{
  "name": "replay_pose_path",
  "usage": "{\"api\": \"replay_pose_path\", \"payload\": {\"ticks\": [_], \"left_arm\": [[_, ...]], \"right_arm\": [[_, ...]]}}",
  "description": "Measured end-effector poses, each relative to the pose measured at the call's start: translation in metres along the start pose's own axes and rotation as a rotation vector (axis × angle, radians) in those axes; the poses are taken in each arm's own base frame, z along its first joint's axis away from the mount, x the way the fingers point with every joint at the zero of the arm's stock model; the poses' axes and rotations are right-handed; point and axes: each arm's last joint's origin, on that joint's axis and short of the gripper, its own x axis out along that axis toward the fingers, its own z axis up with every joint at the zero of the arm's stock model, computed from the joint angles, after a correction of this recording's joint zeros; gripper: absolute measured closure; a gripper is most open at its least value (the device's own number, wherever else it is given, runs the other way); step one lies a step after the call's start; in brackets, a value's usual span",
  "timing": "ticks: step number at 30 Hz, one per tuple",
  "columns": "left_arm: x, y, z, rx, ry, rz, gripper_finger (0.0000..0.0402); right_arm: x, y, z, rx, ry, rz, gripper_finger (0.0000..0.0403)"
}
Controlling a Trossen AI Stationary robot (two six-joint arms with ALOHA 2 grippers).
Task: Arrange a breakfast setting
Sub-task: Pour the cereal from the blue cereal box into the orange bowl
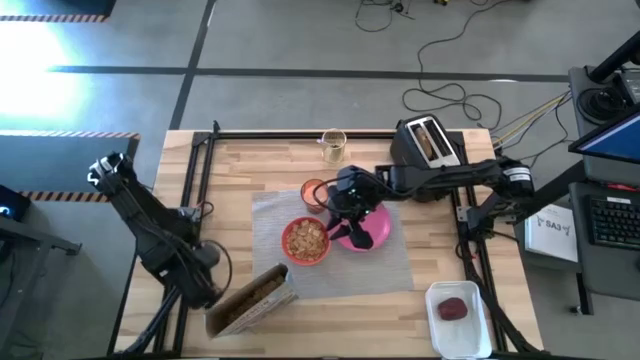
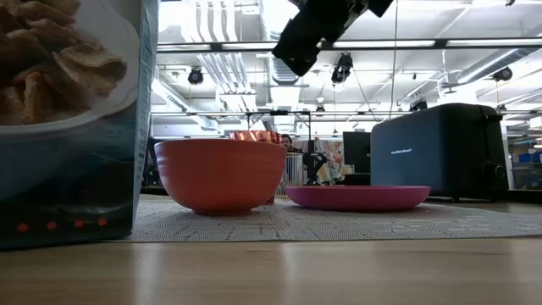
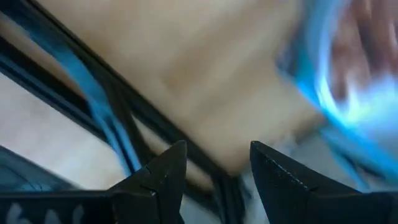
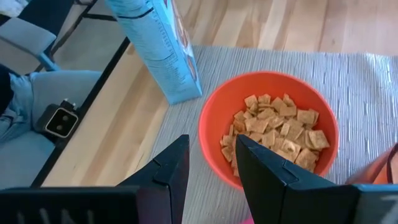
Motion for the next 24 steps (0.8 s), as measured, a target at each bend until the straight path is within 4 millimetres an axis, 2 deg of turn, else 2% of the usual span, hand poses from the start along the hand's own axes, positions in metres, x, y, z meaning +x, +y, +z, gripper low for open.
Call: {"api": "replay_pose_path", "payload": {"ticks": [5,12,18,24], "left_arm": [[0.001,-0.012,-0.018,0.084,0.144,-0.126,0.0241],[0.005,-0.007,-0.040,0.019,0.183,-0.099,0.0241],[0.005,-0.012,-0.050,-0.039,0.146,-0.206,0.0233],[0.003,-0.018,-0.057,0.027,0.190,-0.276,0.0215]], "right_arm": [[0.011,-0.006,0.002,0.023,-0.036,-0.004,0.0282],[0.031,-0.017,-0.003,0.081,-0.043,-0.003,0.0276],[0.032,-0.017,-0.003,0.065,-0.041,0.005,0.0242],[0.034,-0.009,0.003,0.003,-0.086,0.016,0.0207]]}}
